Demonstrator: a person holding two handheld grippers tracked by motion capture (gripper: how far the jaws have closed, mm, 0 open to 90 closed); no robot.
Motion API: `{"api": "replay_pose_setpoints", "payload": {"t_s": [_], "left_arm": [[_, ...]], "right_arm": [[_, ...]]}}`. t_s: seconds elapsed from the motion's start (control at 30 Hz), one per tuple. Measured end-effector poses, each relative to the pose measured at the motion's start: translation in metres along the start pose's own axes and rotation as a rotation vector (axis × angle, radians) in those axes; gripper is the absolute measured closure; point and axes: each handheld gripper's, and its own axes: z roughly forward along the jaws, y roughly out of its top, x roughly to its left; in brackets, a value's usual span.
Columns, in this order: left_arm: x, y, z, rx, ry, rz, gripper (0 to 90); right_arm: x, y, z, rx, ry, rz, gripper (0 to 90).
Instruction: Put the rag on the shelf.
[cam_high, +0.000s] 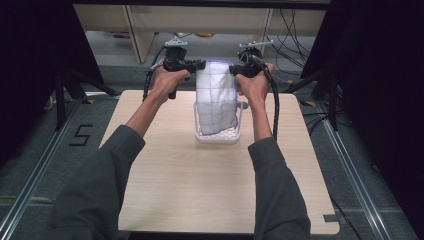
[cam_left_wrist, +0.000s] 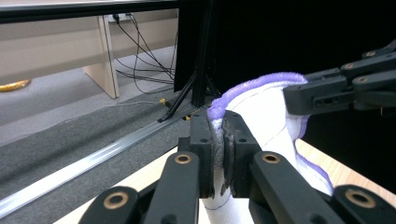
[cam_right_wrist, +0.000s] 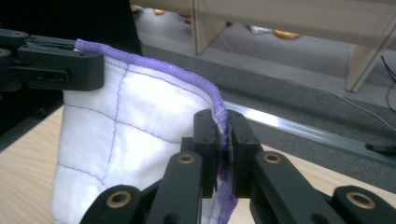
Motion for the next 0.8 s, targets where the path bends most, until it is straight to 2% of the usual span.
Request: {"api": "replay_pose_setpoints", "payload": {"t_s": [0.17, 0.23, 0.33, 0.4, 0.43, 0.47, 0.63, 0.67, 0.73, 0.77, 0.8], "left_arm": [[0.001, -0.006, 0.011, 0.010, -0.015, -0.025, 82.8], [-0.001, -0.011, 0.017, 0.040, -0.014, -0.016, 82.5], [-0.001, -0.016, 0.023, 0.058, -0.016, -0.028, 82.1], [0.000, -0.020, 0.027, 0.071, -0.016, -0.034, 82.0], [0.000, -0.020, 0.027, 0.071, -0.016, -0.034, 81.9], [0.001, -0.024, 0.031, 0.086, -0.023, -0.036, 81.7], [0.003, -0.031, 0.035, 0.111, -0.019, -0.052, 80.8], [0.004, -0.034, 0.036, 0.130, -0.018, -0.055, 80.7], [0.003, -0.035, 0.036, 0.157, -0.016, -0.050, 80.7], [0.003, -0.035, 0.036, 0.157, -0.016, -0.050, 80.7], [0.002, -0.037, 0.037, 0.183, -0.019, -0.051, 80.5]], "right_arm": [[-0.005, -0.004, 0.008, 0.035, -0.031, 0.016, 84.4], [-0.007, -0.010, 0.014, 0.060, -0.048, 0.010, 84.2], [-0.011, -0.018, 0.020, 0.086, -0.056, 0.019, 84.1], [-0.012, -0.023, 0.022, 0.099, -0.054, 0.033, 84.1], [-0.014, -0.025, 0.023, 0.098, -0.051, 0.020, 84.1], [-0.011, -0.026, 0.024, 0.109, -0.060, 0.048, 84.0], [-0.014, -0.031, 0.028, 0.142, -0.055, 0.035, 83.2], [-0.013, -0.033, 0.030, 0.153, -0.058, 0.048, 83.0], [-0.014, -0.035, 0.034, 0.170, -0.055, 0.029, 82.1], [-0.014, -0.035, 0.034, 0.170, -0.055, 0.029, 82.1], [-0.015, -0.038, 0.037, 0.188, -0.056, 0.041, 80.2]]}}
